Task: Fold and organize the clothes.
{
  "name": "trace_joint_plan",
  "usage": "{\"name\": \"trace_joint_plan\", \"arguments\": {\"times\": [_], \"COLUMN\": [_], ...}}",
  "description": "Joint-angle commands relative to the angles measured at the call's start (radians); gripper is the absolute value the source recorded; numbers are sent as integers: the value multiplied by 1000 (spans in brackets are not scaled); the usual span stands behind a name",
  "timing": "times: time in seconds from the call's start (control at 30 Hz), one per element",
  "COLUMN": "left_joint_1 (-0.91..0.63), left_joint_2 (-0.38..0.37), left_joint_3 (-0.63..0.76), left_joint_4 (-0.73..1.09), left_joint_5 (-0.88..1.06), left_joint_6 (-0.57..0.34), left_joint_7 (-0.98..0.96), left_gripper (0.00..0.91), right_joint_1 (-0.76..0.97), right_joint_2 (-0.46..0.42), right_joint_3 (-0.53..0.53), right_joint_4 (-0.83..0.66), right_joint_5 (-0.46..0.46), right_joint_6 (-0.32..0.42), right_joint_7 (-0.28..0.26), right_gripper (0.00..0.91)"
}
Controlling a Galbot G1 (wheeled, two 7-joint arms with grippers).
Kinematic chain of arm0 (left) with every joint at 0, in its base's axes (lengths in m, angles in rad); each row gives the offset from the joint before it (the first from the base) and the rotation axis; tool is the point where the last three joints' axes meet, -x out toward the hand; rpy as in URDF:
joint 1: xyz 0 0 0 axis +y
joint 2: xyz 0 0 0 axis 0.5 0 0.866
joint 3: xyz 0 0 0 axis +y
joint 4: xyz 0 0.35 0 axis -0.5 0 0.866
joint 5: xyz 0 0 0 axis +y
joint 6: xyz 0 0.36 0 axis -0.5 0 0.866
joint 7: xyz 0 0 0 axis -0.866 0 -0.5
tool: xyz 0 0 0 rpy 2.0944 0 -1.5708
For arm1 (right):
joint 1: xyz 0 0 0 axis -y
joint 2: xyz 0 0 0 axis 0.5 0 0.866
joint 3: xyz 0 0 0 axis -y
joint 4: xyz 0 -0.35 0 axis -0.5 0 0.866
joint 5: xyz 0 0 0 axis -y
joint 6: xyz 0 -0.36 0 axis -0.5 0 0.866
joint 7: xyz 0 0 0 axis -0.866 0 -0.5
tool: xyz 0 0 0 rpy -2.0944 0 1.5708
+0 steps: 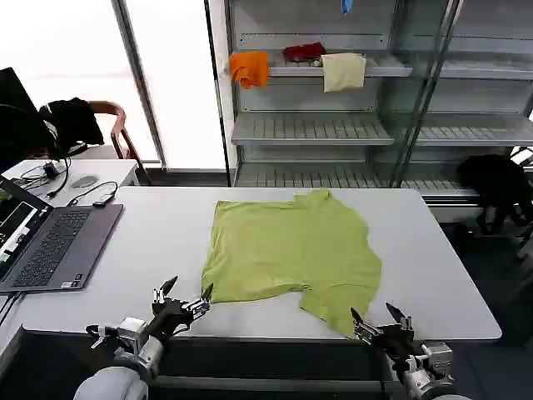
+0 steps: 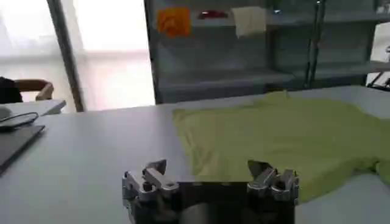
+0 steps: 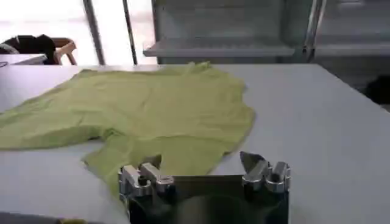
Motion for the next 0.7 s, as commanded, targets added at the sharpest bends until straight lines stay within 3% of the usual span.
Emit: {"name": "trace_joint_plan", "arguments": {"times": [0.03,0.27,0.3,0.33,0.4,0.43,0.47,0.53,0.7], "left_joint_1": [9,9,8,8,7,6,4,0,-6], "left_joint_2": [-2,-3,-3,-4,-9,-12,-16,-19,-21], "left_joint_3": [3,20,23,28,37,42,45,52,62], "left_joint_4": [24,60,61,64,70,73,76,85,93], "left_joint_5": [46,66,65,66,66,64,64,64,62], "left_joint_6": [11,10,10,10,10,10,10,10,10], "left_joint_7": [-10,-19,-20,-20,-20,-20,-21,-21,-20], "left_gripper": [856,806,766,705,584,423,191,20,20], "right_joint_1": [-9,-6,-7,-8,-10,-10,-10,-9,-5], "right_joint_2": [18,20,21,20,19,20,20,22,28], "right_joint_3": [-44,-60,-61,-61,-61,-61,-61,-61,-66], "right_joint_4": [-19,-44,-45,-47,-48,-49,-49,-49,-47], "right_joint_5": [-52,-70,-70,-72,-72,-72,-72,-74,-86], "right_joint_6": [6,15,16,20,24,26,28,32,37], "right_joint_7": [-6,-5,-6,-6,-6,-8,-8,-10,-18], "right_gripper": [907,907,826,655,403,202,71,10,0]}}
